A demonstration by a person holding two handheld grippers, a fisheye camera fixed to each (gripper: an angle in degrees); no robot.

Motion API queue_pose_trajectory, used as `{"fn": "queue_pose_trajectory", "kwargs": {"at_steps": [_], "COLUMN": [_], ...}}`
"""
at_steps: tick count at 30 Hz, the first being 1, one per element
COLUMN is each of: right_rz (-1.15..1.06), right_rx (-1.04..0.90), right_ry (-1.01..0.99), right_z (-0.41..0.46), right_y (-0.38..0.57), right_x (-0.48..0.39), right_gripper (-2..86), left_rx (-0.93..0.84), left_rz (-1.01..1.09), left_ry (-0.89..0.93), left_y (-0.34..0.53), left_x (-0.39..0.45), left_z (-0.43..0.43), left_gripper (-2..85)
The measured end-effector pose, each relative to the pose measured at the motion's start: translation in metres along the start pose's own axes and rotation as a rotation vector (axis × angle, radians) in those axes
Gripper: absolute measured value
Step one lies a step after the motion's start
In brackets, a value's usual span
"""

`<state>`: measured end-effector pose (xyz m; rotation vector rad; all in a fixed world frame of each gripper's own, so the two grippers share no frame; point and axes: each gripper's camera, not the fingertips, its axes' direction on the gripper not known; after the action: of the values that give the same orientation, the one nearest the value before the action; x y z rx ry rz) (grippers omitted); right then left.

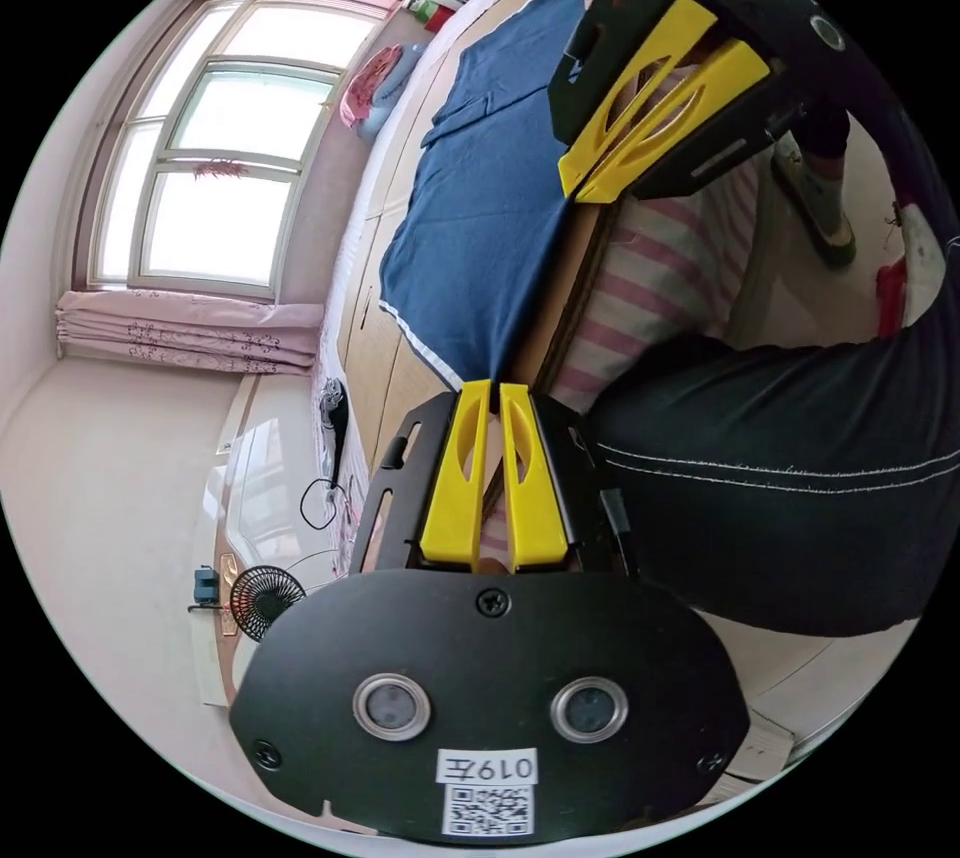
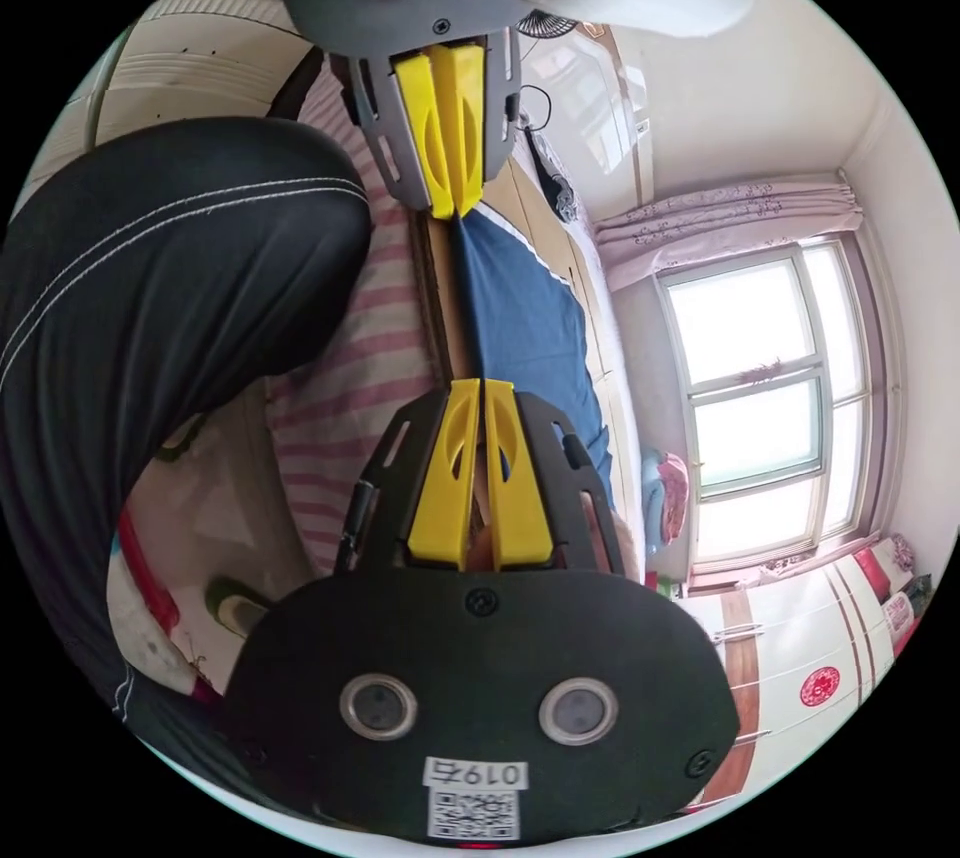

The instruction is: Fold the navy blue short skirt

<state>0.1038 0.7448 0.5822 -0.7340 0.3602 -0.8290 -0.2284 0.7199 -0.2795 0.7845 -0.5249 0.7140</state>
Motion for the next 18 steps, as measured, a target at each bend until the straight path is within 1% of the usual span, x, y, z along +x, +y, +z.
{"fn": "queue_pose_trajectory", "kwargs": {"at_steps": [4,9,12,16,18], "right_rz": [-0.023,-0.012,-0.023,0.089,0.129], "right_rx": [0.006,0.028,0.033,0.04,0.008], "right_ry": [0.04,0.071,0.109,0.037,0.027], "right_z": [-0.001,-0.007,-0.02,-0.044,-0.045], "right_y": [0.009,0.018,0.033,0.082,0.108], "right_x": [0.001,0.014,0.026,0.063,0.079], "right_gripper": [-0.6,1.6,3.8,3.5,3.6], "left_rx": [0.005,0.017,0.003,0.062,0.129], "left_rz": [0.037,-0.031,-0.041,-0.072,-0.124], "left_ry": [-0.042,0.04,0.03,0.04,0.1], "left_y": [-0.002,-0.006,-0.012,-0.022,-0.037], "left_x": [0.006,-0.02,-0.032,-0.041,-0.044], "left_z": [0.0,-0.005,-0.02,-0.051,-0.066], "left_gripper": [0.3,0.4,0.5,0.6,0.7]}}
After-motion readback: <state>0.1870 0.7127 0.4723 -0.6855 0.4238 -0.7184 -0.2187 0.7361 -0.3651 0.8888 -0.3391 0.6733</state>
